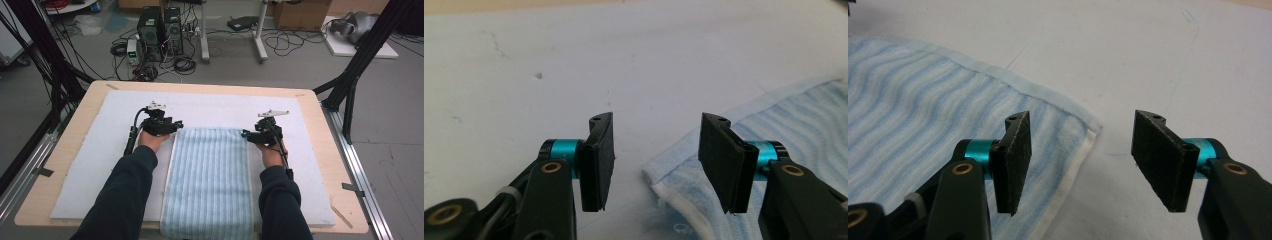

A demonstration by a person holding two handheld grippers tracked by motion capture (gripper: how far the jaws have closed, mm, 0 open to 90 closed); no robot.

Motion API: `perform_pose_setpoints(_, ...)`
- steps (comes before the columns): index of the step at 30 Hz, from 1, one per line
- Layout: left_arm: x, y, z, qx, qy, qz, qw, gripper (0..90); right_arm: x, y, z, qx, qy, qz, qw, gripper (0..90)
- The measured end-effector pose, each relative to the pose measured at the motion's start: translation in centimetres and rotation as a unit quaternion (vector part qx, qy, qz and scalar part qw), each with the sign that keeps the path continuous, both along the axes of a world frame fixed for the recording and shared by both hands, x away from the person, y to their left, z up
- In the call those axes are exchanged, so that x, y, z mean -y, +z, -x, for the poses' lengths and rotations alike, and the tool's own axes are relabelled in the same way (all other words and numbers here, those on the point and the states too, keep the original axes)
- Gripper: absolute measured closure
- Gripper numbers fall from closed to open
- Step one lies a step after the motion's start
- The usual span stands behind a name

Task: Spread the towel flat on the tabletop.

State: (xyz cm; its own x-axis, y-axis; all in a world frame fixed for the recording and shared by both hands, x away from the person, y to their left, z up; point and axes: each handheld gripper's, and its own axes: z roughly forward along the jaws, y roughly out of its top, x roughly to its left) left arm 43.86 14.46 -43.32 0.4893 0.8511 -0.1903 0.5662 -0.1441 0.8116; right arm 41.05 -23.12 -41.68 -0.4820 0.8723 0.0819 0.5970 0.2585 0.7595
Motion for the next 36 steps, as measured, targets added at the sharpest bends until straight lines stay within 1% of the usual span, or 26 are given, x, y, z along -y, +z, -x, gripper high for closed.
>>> perform_pose_setpoints(2, 0.5, -0.6, -0.1, -0.005, -0.008, -0.012, 0.9999, 50.5, 0.0, -0.2, -0.2, -0.003, -0.001, 0.002, 1.0, 40.8)
perform_pose_setpoints(5, 1.2, -1.1, 0.0, -0.005, -0.017, -0.039, 0.9991, 52.4, 0.1, -0.5, -0.4, -0.006, -0.001, 0.005, 1.0, 40.8)
perform_pose_setpoints(7, 1.5, -1.6, 0.1, -0.009, -0.027, -0.066, 0.9974, 54.0, 0.0, -0.7, -0.5, -0.009, -0.002, 0.007, 0.9999, 40.7)
perform_pose_setpoints(8, 1.7, -1.6, 0.3, 0.001, -0.031, -0.083, 0.9961, 55.0, 0.0, -0.8, -0.6, -0.011, -0.003, 0.008, 0.9999, 40.6)
perform_pose_setpoints(10, 1.9, -1.5, 0.4, 0.005, -0.028, -0.093, 0.9952, 57.2, -0.1, -1.1, -0.9, -0.018, -0.004, 0.005, 0.9998, 40.7)
perform_pose_setpoints(11, 1.9, -1.5, 0.5, 0.006, -0.037, -0.093, 0.995, 62.8, -0.2, -1.3, -1.1, -0.021, -0.003, 0.007, 0.9997, 41.0)
perform_pose_setpoints(12, 2.0, -1.5, 0.5, 0.007, -0.043, -0.088, 0.9952, 72.0, -0.3, -1.5, -1.3, -0.028, -0.004, 0.009, 0.9996, 40.9)
perform_pose_setpoints(13, 2.0, -1.4, 0.5, 0.005, -0.046, -0.089, 0.9949, 81.2, -0.4, -1.6, -1.5, -0.029, -0.005, 0.012, 0.9995, 41.1)
perform_pose_setpoints(14, 2.0, -1.4, 0.5, 0.002, -0.045, -0.082, 0.9956, 81.8, -0.6, -1.7, -1.7, -0.032, -0.002, 0.016, 0.9994, 41.3)
perform_pose_setpoints(15, 1.8, -1.5, 0.3, -0.002, -0.043, -0.068, 0.9968, 82.6, -0.8, -1.8, -1.8, -0.033, -0.001, 0.024, 0.9992, 41.6)
perform_pose_setpoints(16, 1.5, -1.6, 0.1, -0.005, -0.035, -0.058, 0.9977, 83.0, -1.0, -2.0, -2.1, -0.035, 0.001, 0.034, 0.9988, 43.4)
perform_pose_setpoints(17, 1.3, -1.5, -0.1, -0.003, -0.023, -0.053, 0.9983, 83.0, -1.2, -2.2, -2.3, -0.035, 0.005, 0.048, 0.9982, 46.6)
perform_pose_setpoints(18, 1.0, -1.4, -0.2, 0.0, -0.012, -0.041, 0.9991, 83.3, -1.4, -2.4, -2.5, -0.035, 0.008, 0.053, 0.9979, 49.0)
perform_pose_setpoints(19, 0.8, -1.3, -0.4, 0.004, -0.004, -0.033, 0.9994, 83.3, -1.4, -2.4, -2.5, -0.033, 0.006, 0.048, 0.9983, 56.8)
perform_pose_setpoints(21, 0.7, -1.0, -0.8, 0.009, -0.001, -0.031, 0.9995, 83.4, -1.6, -2.3, -2.7, -0.036, 0.024, 0.039, 0.9983, 82.5)
perform_pose_setpoints(22, 0.7, -0.7, -0.9, 0.018, 0.003, -0.031, 0.9993, 83.5, -1.9, -2.3, -2.9, -0.031, 0.034, 0.052, 0.9976, 84.7)
perform_pose_setpoints(23, 0.6, -0.5, -1.0, 0.031, 0.009, -0.028, 0.9991, 83.5, -2.2, -2.1, -3.1, -0.029, 0.036, 0.059, 0.9972, 85.6)
perform_pose_setpoints(24, 0.5, -0.4, -1.2, 0.037, 0.017, -0.021, 0.9989, 83.5, -2.4, -1.9, -3.3, -0.023, 0.038, 0.064, 0.997, 86.1)
perform_pose_setpoints(26, 0.2, -0.2, -1.6, 0.038, 0.024, -0.027, 0.9986, 83.4, -2.5, -1.4, -4.0, -0.009, 0.033, 0.053, 0.998, 86.2)
perform_pose_setpoints(27, 0.0, 0.0, -1.7, 0.043, 0.028, -0.02, 0.9985, 83.5, -2.5, -1.0, -4.3, -0.003, 0.031, 0.045, 0.9985, 86.2)
perform_pose_setpoints(29, -0.2, 0.6, -2.1, 0.059, 0.034, -0.014, 0.9976, 83.4, -2.8, -0.3, -4.9, 0.01, 0.029, 0.049, 0.9983, 86.2)
perform_pose_setpoints(31, -0.4, 1.2, -2.5, 0.08, 0.036, -0.002, 0.9962, 83.4, -3.2, 0.3, -5.4, 0.023, 0.028, 0.057, 0.9977, 86.2)
perform_pose_setpoints(32, -0.5, 1.4, -2.7, 0.084, 0.035, 0.002, 0.9959, 83.4, -3.4, 0.6, -5.6, 0.031, 0.024, 0.056, 0.9977, 86.2)
perform_pose_setpoints(33, -0.6, 1.6, -2.8, 0.086, 0.034, 0.004, 0.9957, 83.3, -3.4, 0.9, -5.8, 0.035, 0.022, 0.06, 0.9974, 86.2)
perform_pose_setpoints(34, -0.7, 1.6, -3.0, 0.087, 0.035, 0.009, 0.9955, 83.3, -3.5, 1.0, -6.0, 0.037, 0.019, 0.057, 0.9975, 86.1)
perform_pose_setpoints(36, -0.7, 1.6, -3.2, 0.087, 0.035, 0.009, 0.9955, 82.8, -3.6, 1.1, -6.3, 0.042, 0.013, 0.059, 0.9973, 85.5)
